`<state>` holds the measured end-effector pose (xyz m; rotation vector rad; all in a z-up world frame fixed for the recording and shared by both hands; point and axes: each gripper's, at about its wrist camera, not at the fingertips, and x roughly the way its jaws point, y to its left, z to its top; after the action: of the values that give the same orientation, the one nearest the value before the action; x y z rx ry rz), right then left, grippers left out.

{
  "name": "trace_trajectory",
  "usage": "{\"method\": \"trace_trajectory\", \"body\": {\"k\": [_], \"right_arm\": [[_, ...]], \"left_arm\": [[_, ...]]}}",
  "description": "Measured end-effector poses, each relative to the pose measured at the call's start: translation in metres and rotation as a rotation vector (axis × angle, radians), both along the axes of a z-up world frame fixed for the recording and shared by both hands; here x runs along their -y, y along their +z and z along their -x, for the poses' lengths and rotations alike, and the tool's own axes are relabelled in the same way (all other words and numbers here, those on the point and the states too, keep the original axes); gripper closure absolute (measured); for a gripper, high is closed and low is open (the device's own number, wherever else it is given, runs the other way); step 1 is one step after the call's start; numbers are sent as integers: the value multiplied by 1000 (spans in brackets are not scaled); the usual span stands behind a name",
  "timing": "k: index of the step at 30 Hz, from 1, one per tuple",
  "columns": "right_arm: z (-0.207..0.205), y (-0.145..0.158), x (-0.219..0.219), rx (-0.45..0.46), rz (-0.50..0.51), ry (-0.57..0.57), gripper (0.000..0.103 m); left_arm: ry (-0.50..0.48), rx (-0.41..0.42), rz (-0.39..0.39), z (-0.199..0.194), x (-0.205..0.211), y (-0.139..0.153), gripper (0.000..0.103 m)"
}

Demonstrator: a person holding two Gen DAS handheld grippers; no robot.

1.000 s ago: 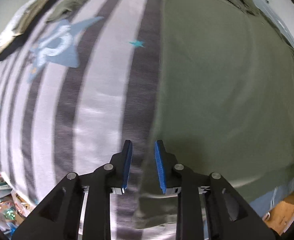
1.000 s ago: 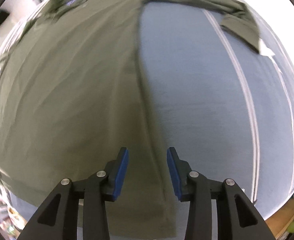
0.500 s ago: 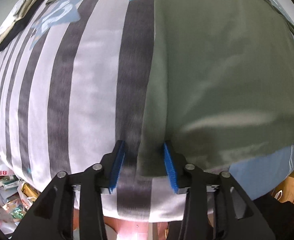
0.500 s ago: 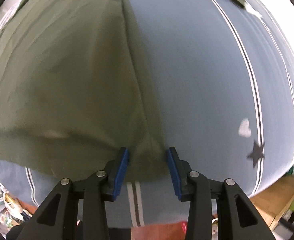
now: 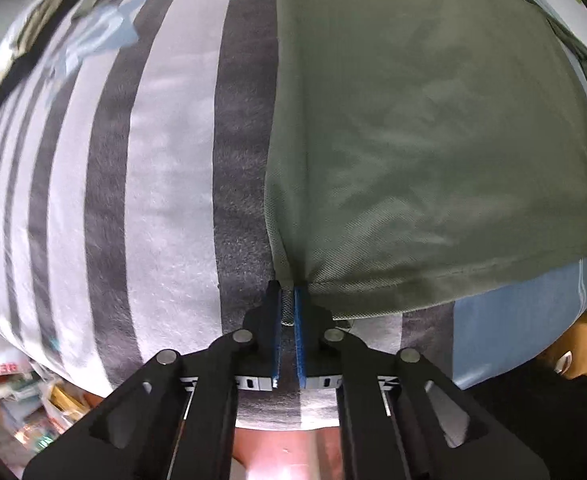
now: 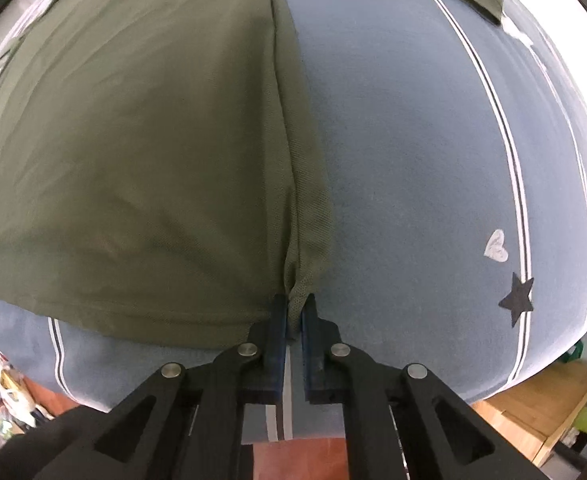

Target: Fold clothes

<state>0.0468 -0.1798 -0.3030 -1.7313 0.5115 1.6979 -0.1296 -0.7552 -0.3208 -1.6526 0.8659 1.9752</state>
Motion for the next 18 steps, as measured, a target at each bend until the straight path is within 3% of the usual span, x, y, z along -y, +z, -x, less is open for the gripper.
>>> {"method": "trace_trajectory", "body": {"k": [4, 11, 18], "right_arm": [[-8, 19, -8, -43, -15, -36, 98], [-11, 46, 2, -74, 13, 21, 98], [-25, 25, 14, -7, 46, 1, 98]], "left_arm": [[14, -10, -32, -3, 8, 18, 100], [-3, -11, -37, -16, 19, 37, 101], [7, 15, 41, -27, 34, 15, 101]]}}
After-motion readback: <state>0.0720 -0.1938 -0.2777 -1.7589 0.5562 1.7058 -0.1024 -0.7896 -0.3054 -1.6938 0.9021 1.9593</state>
